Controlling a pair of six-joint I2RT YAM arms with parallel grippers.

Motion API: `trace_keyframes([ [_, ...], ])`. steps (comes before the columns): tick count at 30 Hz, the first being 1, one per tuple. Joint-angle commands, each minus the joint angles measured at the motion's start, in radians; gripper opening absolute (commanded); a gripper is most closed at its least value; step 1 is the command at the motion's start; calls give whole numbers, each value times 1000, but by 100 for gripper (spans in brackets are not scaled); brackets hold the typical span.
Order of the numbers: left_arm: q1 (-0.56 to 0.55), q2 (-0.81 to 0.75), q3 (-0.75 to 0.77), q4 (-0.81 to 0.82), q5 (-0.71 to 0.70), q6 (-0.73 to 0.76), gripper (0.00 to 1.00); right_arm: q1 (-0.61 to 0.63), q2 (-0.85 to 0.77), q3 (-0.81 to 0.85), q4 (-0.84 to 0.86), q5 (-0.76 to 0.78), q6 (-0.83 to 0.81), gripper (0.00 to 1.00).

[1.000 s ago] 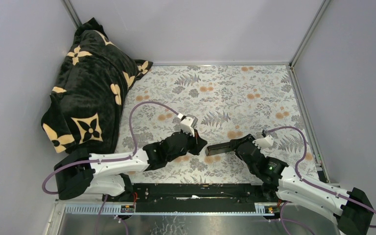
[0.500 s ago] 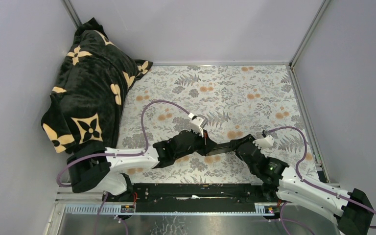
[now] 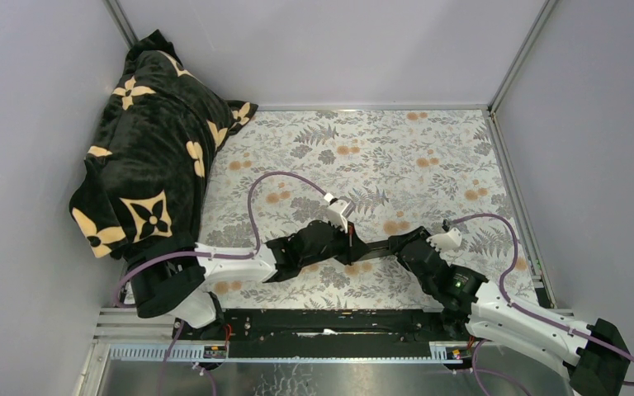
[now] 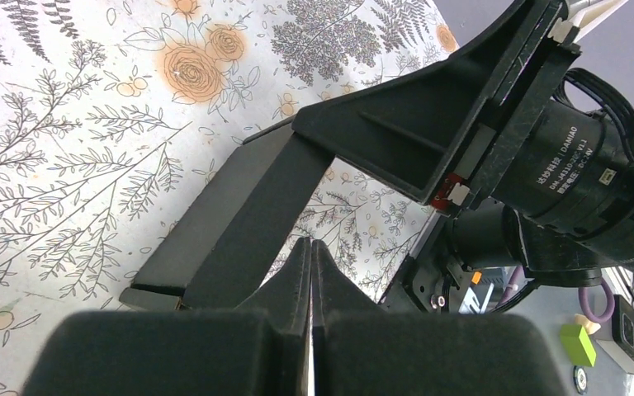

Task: Fold the paper box
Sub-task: Close the paper box at the center of the board.

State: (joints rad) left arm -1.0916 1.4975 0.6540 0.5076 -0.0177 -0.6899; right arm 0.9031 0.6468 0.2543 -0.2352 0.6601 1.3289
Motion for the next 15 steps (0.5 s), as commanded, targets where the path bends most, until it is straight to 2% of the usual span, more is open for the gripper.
trace_keyframes([
  [1, 8, 19, 7, 86, 38, -18, 0, 5, -1, -23, -82, -14, 0, 48],
  [15, 11, 126, -42, 170, 54, -61, 0, 5, -8, -29, -85, -16, 7, 48],
])
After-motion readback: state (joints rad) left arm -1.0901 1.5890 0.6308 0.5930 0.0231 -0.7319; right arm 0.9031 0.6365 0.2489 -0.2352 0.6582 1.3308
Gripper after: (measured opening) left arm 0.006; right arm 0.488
